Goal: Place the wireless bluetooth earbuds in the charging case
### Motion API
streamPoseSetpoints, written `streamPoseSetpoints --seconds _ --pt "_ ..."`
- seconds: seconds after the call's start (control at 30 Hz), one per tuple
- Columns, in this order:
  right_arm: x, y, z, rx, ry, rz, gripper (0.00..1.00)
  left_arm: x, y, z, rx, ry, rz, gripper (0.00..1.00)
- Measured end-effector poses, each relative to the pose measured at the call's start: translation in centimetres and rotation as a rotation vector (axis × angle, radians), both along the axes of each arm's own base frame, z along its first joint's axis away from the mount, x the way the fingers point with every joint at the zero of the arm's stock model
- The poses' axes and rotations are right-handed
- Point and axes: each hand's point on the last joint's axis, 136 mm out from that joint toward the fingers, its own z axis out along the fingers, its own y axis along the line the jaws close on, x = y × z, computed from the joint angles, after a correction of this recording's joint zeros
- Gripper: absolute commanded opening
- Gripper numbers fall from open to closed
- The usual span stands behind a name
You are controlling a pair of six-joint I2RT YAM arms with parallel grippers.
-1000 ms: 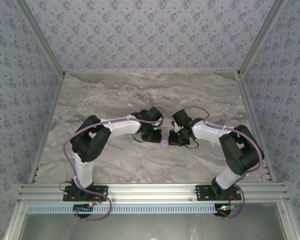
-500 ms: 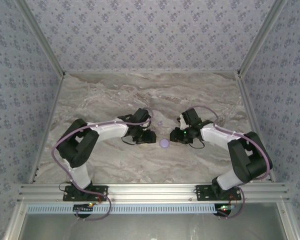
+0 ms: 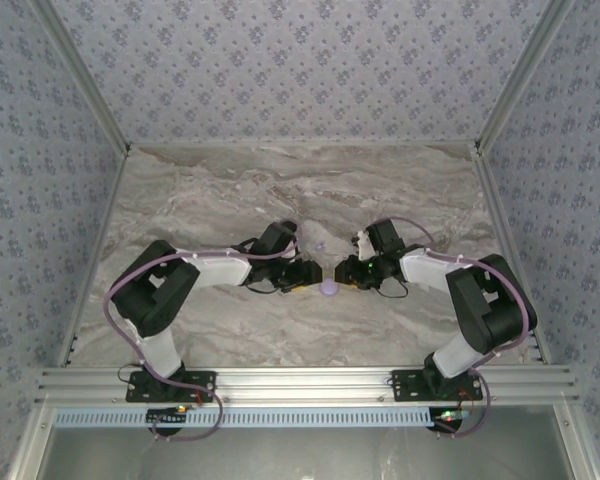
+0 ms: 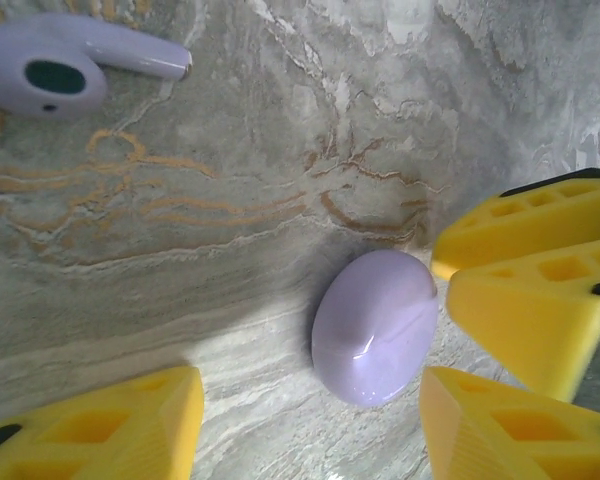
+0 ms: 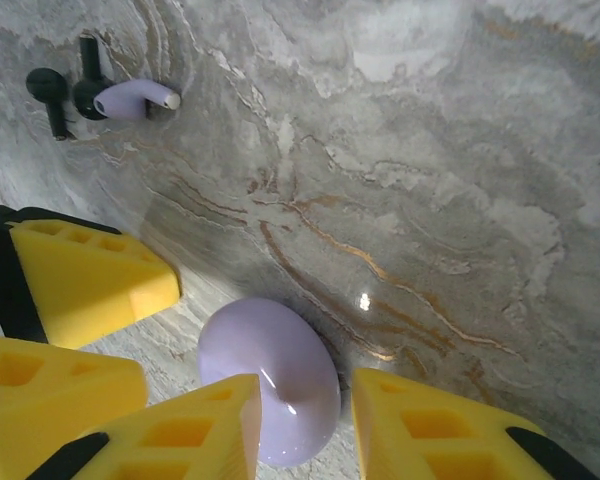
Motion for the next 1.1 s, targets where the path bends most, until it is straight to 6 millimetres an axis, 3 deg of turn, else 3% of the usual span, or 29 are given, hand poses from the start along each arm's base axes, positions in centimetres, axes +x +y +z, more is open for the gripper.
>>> streamPoseSetpoints --seconds 1.1 --pt "-0.6 0.8 -0.4 0.065 0.025 0.019 0.23 -0.8 -2.6 -0.3 -0.05 0.037 -0.006 0.43"
